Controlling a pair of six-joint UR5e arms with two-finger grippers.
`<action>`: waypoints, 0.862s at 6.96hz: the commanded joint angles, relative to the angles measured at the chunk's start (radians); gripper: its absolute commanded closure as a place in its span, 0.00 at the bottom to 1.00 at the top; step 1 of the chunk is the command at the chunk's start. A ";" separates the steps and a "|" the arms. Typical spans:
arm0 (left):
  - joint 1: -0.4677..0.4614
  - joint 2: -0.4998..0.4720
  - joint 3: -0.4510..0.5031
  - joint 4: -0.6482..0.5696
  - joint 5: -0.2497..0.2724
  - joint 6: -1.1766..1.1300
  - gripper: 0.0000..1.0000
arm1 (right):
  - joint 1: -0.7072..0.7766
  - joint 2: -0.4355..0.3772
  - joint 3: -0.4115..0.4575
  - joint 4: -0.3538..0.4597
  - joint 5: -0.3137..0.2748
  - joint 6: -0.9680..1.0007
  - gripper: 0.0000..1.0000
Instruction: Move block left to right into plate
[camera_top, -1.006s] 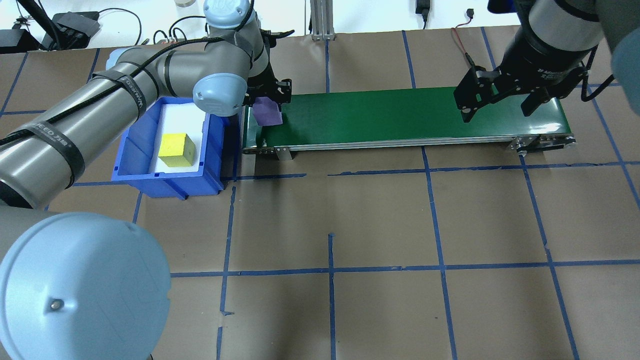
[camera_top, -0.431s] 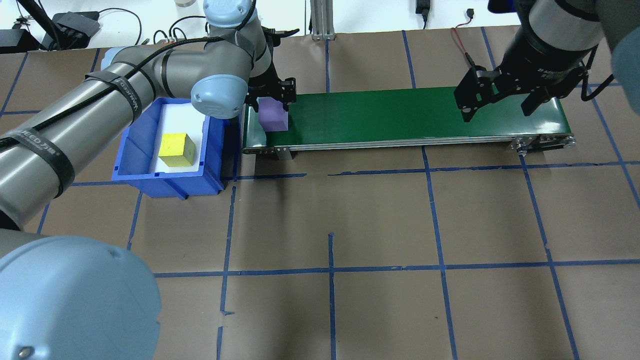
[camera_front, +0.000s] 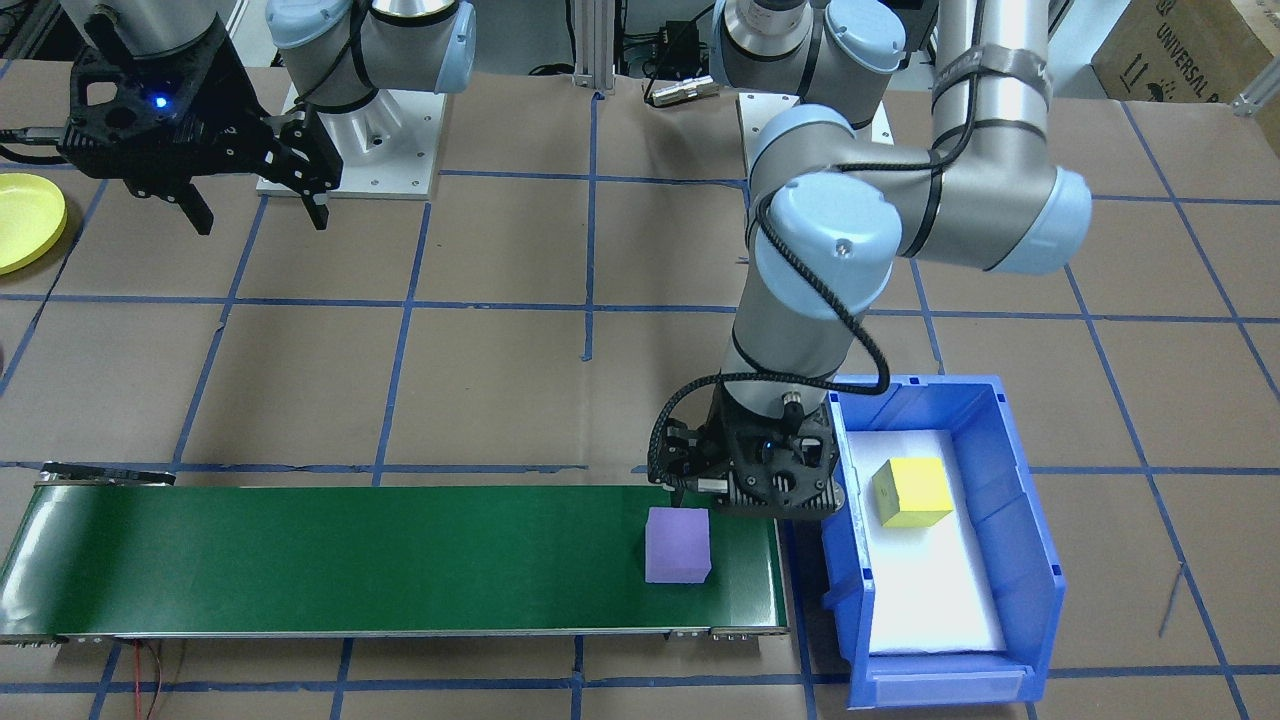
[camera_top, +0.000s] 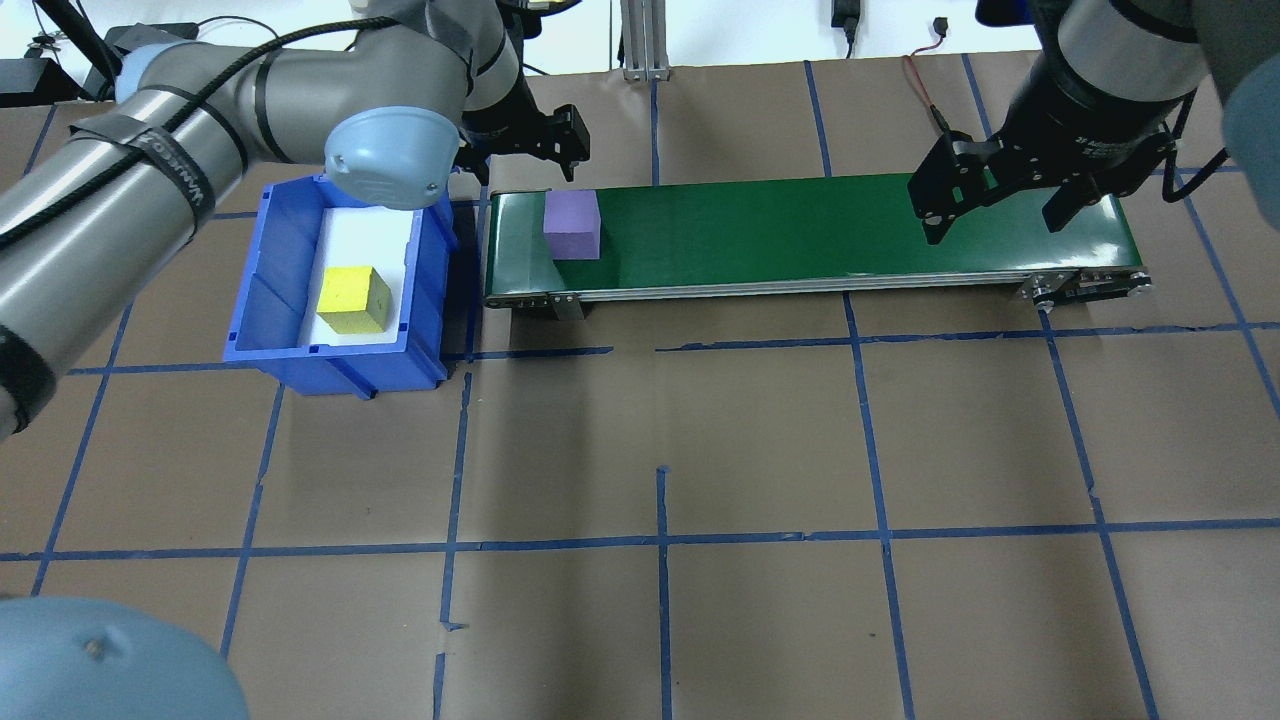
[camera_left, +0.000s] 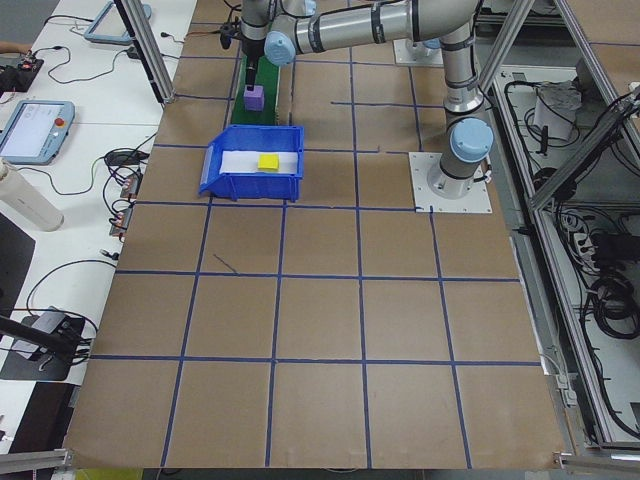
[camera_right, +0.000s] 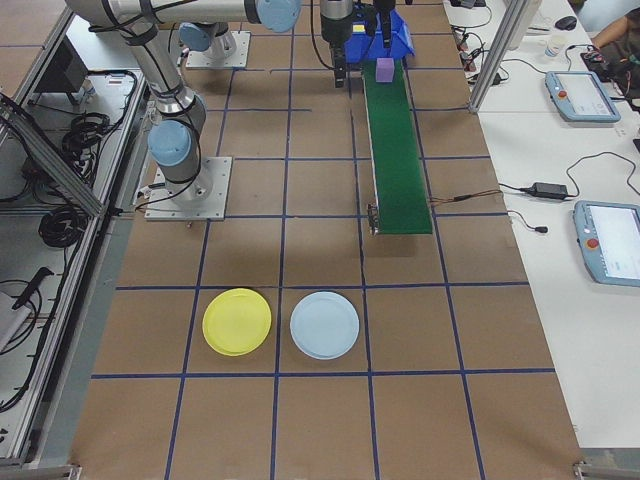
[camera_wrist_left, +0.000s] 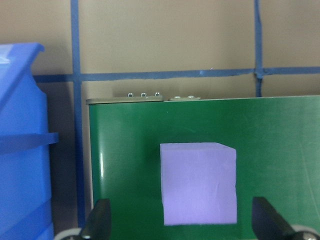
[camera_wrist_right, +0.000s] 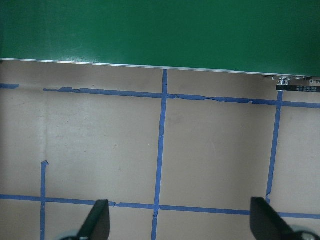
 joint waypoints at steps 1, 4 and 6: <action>0.106 0.060 -0.019 -0.031 -0.007 0.032 0.00 | -0.001 0.000 0.000 0.000 -0.002 0.000 0.00; 0.285 0.066 -0.071 -0.106 -0.015 0.246 0.00 | -0.001 0.000 0.000 0.000 -0.003 0.000 0.00; 0.327 0.059 -0.146 -0.080 -0.007 0.361 0.00 | -0.002 0.000 -0.001 0.000 -0.009 0.000 0.00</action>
